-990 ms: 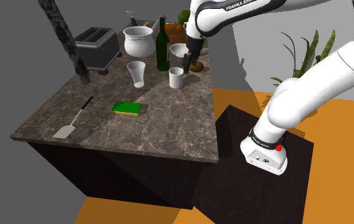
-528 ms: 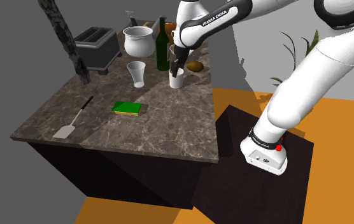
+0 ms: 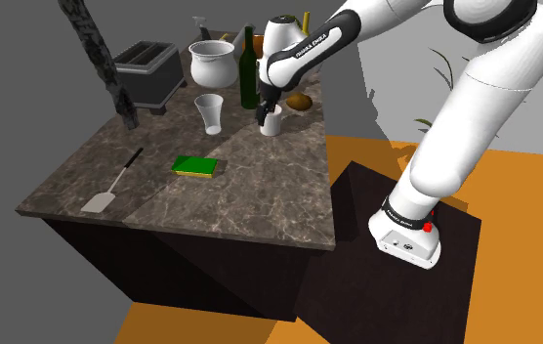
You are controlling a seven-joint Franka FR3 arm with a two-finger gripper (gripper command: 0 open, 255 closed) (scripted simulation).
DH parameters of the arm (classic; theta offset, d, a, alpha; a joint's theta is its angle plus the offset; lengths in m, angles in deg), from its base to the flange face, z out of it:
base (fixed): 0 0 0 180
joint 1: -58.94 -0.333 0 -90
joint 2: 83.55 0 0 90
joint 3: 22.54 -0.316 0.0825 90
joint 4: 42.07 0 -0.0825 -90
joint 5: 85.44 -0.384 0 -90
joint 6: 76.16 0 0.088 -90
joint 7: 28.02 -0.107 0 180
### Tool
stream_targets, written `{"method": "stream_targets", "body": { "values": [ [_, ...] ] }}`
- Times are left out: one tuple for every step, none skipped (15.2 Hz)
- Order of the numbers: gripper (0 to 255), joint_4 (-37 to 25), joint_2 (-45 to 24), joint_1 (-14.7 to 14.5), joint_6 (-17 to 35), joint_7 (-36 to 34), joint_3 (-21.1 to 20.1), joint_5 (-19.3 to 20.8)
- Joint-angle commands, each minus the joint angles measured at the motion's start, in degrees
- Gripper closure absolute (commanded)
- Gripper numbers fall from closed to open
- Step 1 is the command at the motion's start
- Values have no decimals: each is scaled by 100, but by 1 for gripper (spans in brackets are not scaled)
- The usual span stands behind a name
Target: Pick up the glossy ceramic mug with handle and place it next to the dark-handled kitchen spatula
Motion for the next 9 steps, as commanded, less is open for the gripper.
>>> {"method": "stream_targets", "body": {
  "values": [
    [0, 3, -134, 8, 140, 11, 8, 0],
    [0, 9, -169, 9, 182, 11, 8, 1],
    [0, 8, -170, 9, 182, 11, 8, 1],
    [0, 8, -170, 9, 182, 11, 8, 1],
    [0, 7, -170, 9, 182, 11, 8, 1],
    [0, 7, -170, 9, 182, 11, 8, 1],
    [0, 7, -170, 9, 182, 11, 8, 1],
    [0, 7, -170, 9, 182, 11, 8, 1],
    [0, 8, -169, 9, 181, 11, 8, 1]
  ]
}}
